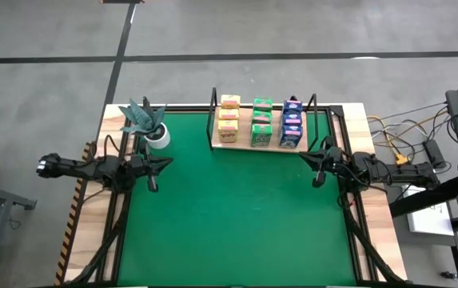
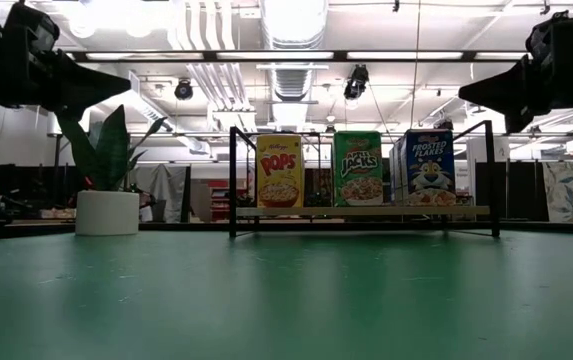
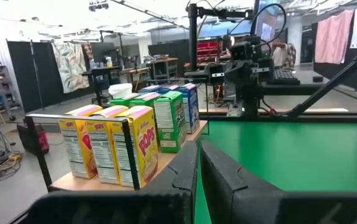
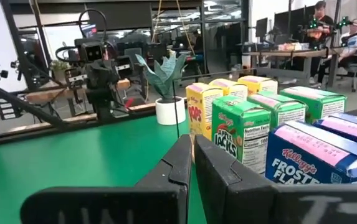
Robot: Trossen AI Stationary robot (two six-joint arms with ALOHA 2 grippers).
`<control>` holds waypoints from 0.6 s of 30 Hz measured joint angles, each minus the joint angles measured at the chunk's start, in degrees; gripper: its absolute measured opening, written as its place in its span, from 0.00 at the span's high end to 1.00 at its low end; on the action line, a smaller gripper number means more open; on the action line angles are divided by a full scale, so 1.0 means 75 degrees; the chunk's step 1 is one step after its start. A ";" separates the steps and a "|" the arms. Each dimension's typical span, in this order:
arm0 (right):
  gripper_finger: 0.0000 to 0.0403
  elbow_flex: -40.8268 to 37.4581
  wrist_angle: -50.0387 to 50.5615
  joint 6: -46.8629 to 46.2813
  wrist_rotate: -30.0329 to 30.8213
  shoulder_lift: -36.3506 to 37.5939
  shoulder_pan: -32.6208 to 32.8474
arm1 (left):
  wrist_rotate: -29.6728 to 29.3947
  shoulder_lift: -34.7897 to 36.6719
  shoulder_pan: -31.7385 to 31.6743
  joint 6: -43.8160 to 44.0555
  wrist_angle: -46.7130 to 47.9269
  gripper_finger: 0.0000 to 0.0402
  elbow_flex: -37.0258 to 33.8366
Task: Stack cereal on shelf
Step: Return to Home Position
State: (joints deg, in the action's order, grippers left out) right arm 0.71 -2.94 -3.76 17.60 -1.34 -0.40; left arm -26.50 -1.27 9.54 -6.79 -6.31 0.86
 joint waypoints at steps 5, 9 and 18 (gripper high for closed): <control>0.97 0.0000 0.0000 0.0189 -0.0002 -0.0003 0.0000 | 0.0001 -0.0017 0.0000 0.0000 -0.0004 0.99 0.0009; 0.97 -0.0003 0.0000 0.0491 0.0000 -0.0009 0.0000 | 0.0003 -0.0018 0.0000 0.0000 -0.0005 0.99 0.0011; 0.97 -0.0003 0.0000 0.0700 0.0001 -0.0009 0.0000 | 0.0006 -0.0018 0.0000 0.0000 -0.0005 0.99 0.0017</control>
State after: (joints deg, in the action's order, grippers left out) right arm 0.69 -2.94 1.50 17.61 -1.41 -0.40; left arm -26.46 -1.41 9.54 -6.79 -6.35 0.99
